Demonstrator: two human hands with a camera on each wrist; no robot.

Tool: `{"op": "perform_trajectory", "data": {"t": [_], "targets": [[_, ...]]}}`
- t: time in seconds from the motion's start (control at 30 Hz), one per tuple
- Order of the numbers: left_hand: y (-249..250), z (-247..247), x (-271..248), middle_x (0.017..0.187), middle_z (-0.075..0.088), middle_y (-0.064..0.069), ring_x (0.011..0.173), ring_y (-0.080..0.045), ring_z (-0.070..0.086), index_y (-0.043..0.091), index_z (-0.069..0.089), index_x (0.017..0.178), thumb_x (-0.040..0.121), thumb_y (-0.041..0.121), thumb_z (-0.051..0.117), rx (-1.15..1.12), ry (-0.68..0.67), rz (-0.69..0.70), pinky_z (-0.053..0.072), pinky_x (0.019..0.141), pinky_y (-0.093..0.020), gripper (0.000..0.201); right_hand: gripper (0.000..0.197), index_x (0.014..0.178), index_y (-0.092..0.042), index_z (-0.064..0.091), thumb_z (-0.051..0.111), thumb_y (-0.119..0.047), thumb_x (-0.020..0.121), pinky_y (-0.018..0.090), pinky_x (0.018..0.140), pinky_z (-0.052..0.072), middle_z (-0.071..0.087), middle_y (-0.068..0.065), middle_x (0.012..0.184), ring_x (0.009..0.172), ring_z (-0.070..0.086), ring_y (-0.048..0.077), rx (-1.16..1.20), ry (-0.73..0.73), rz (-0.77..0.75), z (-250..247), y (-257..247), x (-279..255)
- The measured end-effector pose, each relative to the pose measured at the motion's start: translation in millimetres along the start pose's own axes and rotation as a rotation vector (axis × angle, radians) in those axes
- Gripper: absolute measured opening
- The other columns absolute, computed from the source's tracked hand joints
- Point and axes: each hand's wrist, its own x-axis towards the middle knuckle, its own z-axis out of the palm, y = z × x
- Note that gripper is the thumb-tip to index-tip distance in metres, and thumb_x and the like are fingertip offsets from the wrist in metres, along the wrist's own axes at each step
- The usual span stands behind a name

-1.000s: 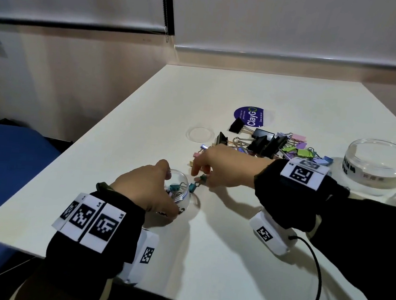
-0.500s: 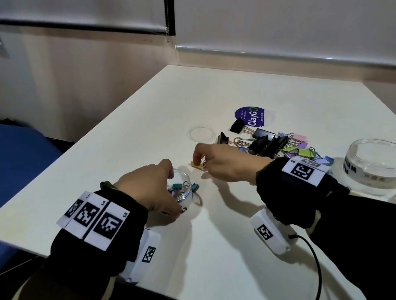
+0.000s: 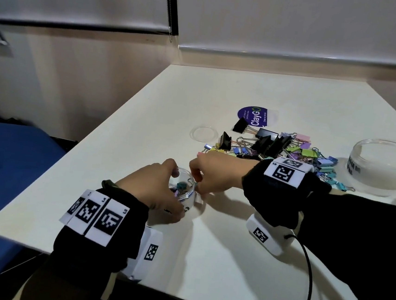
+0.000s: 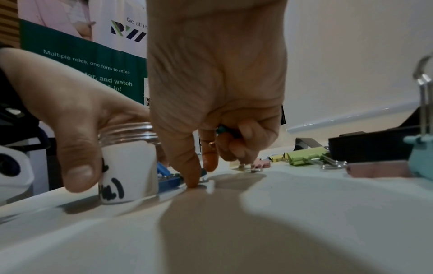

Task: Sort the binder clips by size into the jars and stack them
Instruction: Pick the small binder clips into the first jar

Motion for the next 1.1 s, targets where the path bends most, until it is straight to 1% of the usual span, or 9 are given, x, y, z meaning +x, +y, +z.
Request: {"op": "perform_trajectory", "data": {"t": [0.13,0.27,0.33,0.4,0.57,0.7,0.83,0.97,1.1], "targets": [[-1,0,1,0.104,0.054,0.004,0.090,-0.013,0.057,0.027,0.041,0.121,0.055,0.039,0.086,-0.028,-0.001,0.015,0.050,0.077,-0.030,0.081,0.040,0.111,-0.022,0.051,0.073,-0.021,0.077,0.027,0.053,0.036,0.051,-0.004,0.075,0.070,0.051,0.018,0.023,0.007,-0.050,0,3,2],[0,1,1,0.105,0.053,0.004,0.092,-0.015,0.057,0.028,0.041,0.122,0.054,0.040,0.086,-0.018,0.009,0.014,0.051,0.080,-0.031,0.083,0.035,0.111,-0.016,0.057,0.073,-0.021,0.081,0.019,0.052,0.028,0.038,-0.012,0.072,0.080,0.047,0.018,-0.020,0.004,-0.070,0,4,4],[1,1,0,0.106,0.053,0.004,0.093,-0.015,0.057,0.028,0.041,0.123,0.054,0.040,0.086,-0.012,0.012,0.011,0.051,0.080,-0.031,0.083,0.025,0.101,-0.018,0.057,0.072,-0.024,0.081,0.024,0.064,0.043,0.042,-0.012,0.074,0.095,0.056,0.023,0.011,-0.033,-0.039,2,5,4],[1,1,0,0.107,0.053,0.004,0.093,-0.015,0.057,0.028,0.040,0.123,0.054,0.040,0.086,-0.012,0.010,0.007,0.051,0.080,-0.031,0.083,0.019,0.089,-0.021,0.054,0.070,-0.024,0.080,0.036,0.081,0.053,0.051,-0.007,0.074,0.102,0.060,0.026,0.053,-0.076,-0.001,2,6,3],[3,0,0,0.107,0.053,0.004,0.093,-0.016,0.058,0.028,0.040,0.124,0.054,0.040,0.086,-0.010,0.004,0.002,0.052,0.084,-0.035,0.084,0.023,0.093,-0.002,0.066,0.060,-0.019,0.079,0.021,0.046,0.041,0.071,0.013,0.087,0.072,0.063,0.022,0.042,-0.125,0.070,3,6,-1],[3,1,0,0.107,0.053,0.005,0.093,-0.015,0.057,0.028,0.040,0.125,0.054,0.040,0.085,-0.008,0.011,0.008,0.052,0.085,-0.036,0.086,0.021,0.091,-0.004,0.061,0.058,-0.023,0.082,0.030,0.057,0.045,0.065,0.009,0.085,0.077,0.059,0.025,0.060,-0.014,0.088,-10,9,-7],[5,1,3,0.108,0.055,0.007,0.094,-0.014,0.058,0.024,0.040,0.125,0.052,0.041,0.085,-0.044,0.025,0.019,0.052,0.084,-0.035,0.087,0.008,0.089,-0.016,0.056,0.057,-0.020,0.083,0.028,0.060,0.039,0.054,-0.006,0.080,0.074,0.048,0.013,0.231,0.091,0.052,-34,0,-18],[8,1,3,0.105,0.055,0.010,0.092,-0.011,0.058,0.023,0.043,0.122,0.053,0.039,0.087,-0.068,0.020,0.048,0.052,0.081,-0.032,0.083,0.022,0.104,-0.013,0.063,0.056,-0.009,0.083,0.024,0.068,0.043,0.062,-0.003,0.095,0.078,0.052,0.010,0.329,0.029,-0.074,-39,-14,-19],[7,0,4,0.110,0.054,0.008,0.095,-0.012,0.057,0.021,0.044,0.127,0.055,0.038,0.088,-0.083,0.007,0.042,0.049,0.079,-0.029,0.086,0.032,0.109,-0.016,0.059,0.052,-0.001,0.082,0.023,0.056,0.046,0.065,0.008,0.103,0.074,0.054,0.015,0.451,-0.033,-0.076,-40,-12,-17]]}}
